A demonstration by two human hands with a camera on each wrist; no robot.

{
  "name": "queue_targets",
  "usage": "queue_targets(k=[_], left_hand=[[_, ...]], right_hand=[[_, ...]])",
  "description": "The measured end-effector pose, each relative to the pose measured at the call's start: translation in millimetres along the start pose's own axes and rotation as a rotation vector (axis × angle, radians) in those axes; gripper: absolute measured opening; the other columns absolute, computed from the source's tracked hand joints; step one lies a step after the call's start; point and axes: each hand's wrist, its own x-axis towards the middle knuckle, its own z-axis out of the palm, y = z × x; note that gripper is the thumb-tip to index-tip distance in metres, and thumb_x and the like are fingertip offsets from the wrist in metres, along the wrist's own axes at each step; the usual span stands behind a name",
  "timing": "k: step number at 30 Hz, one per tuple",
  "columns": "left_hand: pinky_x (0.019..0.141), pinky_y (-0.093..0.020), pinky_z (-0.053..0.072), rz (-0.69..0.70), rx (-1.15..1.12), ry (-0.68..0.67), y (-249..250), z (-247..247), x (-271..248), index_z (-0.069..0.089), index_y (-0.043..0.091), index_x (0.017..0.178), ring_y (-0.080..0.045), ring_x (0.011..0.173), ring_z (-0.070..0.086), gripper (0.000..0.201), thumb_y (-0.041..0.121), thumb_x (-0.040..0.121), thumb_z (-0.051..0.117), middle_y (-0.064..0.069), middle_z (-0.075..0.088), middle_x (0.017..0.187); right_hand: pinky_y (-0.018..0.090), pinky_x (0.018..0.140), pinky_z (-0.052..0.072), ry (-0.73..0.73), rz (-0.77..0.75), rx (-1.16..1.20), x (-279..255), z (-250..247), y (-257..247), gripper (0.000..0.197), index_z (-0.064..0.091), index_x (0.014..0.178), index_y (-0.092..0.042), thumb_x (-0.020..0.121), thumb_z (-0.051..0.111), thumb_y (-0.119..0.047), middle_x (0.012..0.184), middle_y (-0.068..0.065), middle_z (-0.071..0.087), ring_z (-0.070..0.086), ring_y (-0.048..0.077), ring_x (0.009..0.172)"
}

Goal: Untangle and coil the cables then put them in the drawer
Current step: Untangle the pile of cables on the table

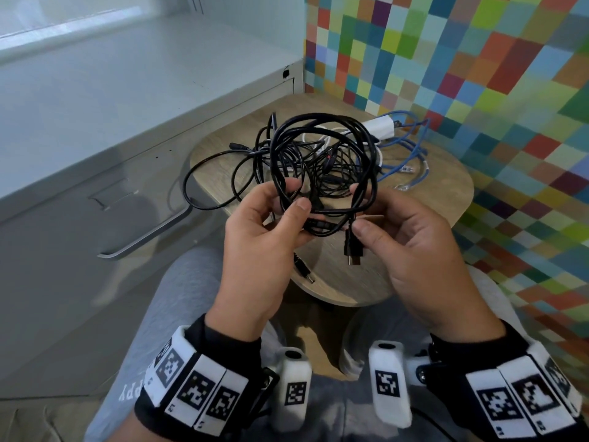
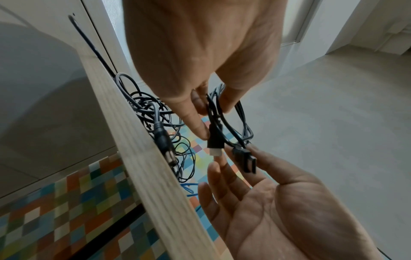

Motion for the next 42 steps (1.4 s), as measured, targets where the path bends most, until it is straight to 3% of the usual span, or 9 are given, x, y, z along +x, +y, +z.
queue_targets(k=[7,14,20,23,26,28,32,38,42], left_hand=[[0.073,-0.04,0.062,0.063,0.056,0.053,21.9,-21.0,12.5,0.067,0.012,0.117,-0.03,0.086,0.076,0.021,0.004,0.097,0.064,-0.012,0.074,0.1],[0.068,-0.038,0.063,0.054,0.136,0.104,46.7,-56.8,44.9,0.063,0.006,0.124,-0.029,0.084,0.077,0.026,0.001,0.099,0.06,-0.015,0.075,0.102],[0.068,-0.039,0.064,0.036,0.164,0.257,57.8,-92.1,62.8,0.062,0.006,0.125,-0.027,0.078,0.076,0.025,0.001,0.1,0.06,-0.008,0.075,0.086],[0.074,-0.044,0.062,0.025,0.165,0.289,59.9,-104.6,64.9,0.064,0.014,0.111,-0.026,0.077,0.075,0.018,0.001,0.1,0.06,-0.003,0.075,0.08],[0.071,-0.04,0.063,0.022,0.21,0.29,59.7,-115.3,67.5,0.065,0.02,0.102,-0.017,0.07,0.075,0.022,0.0,0.101,0.057,0.007,0.074,0.069],[0.07,-0.038,0.064,0.018,0.234,0.282,57.7,-121.2,71.0,0.065,0.021,0.106,-0.015,0.068,0.074,0.024,-0.001,0.101,0.057,0.011,0.072,0.066],[0.064,-0.033,0.062,-0.043,0.263,0.23,51.9,-132.7,84.2,0.046,0.017,0.146,-0.017,0.07,0.075,0.051,0.0,0.1,0.06,0.007,0.073,0.07],[0.063,-0.028,0.06,-0.112,0.328,0.207,43.9,-131.8,108.6,0.044,0.013,0.152,-0.019,0.075,0.075,0.057,0.002,0.099,0.063,-0.011,0.069,0.097],[0.067,-0.031,0.062,-0.135,0.365,0.189,37.1,-129.3,126.0,0.045,0.012,0.152,-0.024,0.08,0.077,0.056,0.003,0.099,0.063,-0.019,0.068,0.105]], right_hand=[[0.048,0.089,0.061,0.023,-0.001,-0.108,5.6,2.1,-7.2,0.034,0.07,0.124,-0.027,0.094,0.068,-0.012,0.107,0.0,0.073,0.071,0.022,0.1],[0.022,0.084,0.055,-0.208,-0.157,-0.605,49.0,23.0,-41.5,0.022,0.074,0.114,-0.033,0.093,0.073,-0.026,0.106,-0.018,0.07,0.065,0.002,0.101],[0.043,0.106,0.044,-0.643,-0.293,-1.165,102.0,70.8,-51.5,0.032,0.065,0.127,-0.038,0.096,0.06,-0.046,0.126,-0.01,0.062,0.055,0.015,0.12],[0.058,0.122,0.023,-0.801,-0.188,-1.398,123.0,89.3,-42.3,0.054,0.04,0.147,-0.052,0.095,0.053,-0.059,0.164,-0.003,0.034,0.03,0.02,0.151],[0.066,0.121,0.018,-0.887,-0.108,-1.491,136.2,99.2,-38.9,0.062,0.028,0.151,-0.056,0.094,0.048,-0.068,0.172,-0.004,0.013,0.013,0.024,0.158],[0.062,0.116,0.033,-0.934,-0.097,-1.576,140.9,100.5,-39.8,0.061,0.033,0.151,-0.053,0.094,0.047,-0.069,0.166,-0.005,0.03,0.023,0.026,0.152],[0.047,0.097,0.053,-0.977,-0.046,-1.714,142.4,91.3,-49.4,0.053,0.057,0.138,-0.036,0.096,0.049,-0.066,0.125,-0.001,0.067,0.057,0.024,0.12],[0.035,0.077,0.056,-0.985,0.041,-1.74,137.0,61.2,-59.3,0.026,0.068,0.1,-0.03,0.098,0.054,-0.052,0.091,-0.004,0.067,0.063,0.017,0.086],[0.039,0.076,0.059,-0.928,0.086,-1.741,135.5,37.7,-55.7,0.034,0.072,0.09,-0.027,0.097,0.051,-0.053,0.086,-0.006,0.071,0.066,0.016,0.08]])
